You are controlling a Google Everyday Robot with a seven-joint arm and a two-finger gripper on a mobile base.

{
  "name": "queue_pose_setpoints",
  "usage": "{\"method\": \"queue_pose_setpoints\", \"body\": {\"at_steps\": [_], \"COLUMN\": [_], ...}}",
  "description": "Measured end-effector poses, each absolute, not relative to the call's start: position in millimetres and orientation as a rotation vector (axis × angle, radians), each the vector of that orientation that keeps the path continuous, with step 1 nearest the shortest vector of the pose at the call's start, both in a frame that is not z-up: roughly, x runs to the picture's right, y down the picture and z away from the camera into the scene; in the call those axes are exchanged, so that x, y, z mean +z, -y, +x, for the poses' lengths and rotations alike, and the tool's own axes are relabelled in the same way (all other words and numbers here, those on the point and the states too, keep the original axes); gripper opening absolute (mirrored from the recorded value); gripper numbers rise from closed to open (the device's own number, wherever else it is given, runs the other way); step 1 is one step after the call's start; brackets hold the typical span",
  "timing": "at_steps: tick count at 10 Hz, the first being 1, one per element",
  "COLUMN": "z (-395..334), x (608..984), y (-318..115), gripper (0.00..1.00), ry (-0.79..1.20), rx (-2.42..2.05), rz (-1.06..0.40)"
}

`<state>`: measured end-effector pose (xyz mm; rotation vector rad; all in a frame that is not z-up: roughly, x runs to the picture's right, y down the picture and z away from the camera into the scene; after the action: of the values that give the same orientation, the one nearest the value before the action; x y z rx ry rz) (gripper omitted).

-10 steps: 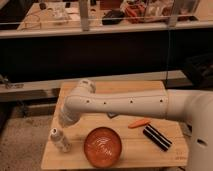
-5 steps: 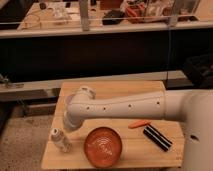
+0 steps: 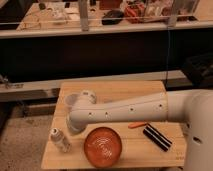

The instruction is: Knock the bottle over

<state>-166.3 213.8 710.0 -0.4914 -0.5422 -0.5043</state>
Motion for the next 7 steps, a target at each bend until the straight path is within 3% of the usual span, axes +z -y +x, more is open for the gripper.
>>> {"method": "queue_pose_setpoints", "body": {"at_steps": [7], "z": [-173.4], "x": [720.8], "y": [-196.8], "gripper": [0.01], "ry": [0.474], "rx": [-0.612], "rz": [-0.545]}}
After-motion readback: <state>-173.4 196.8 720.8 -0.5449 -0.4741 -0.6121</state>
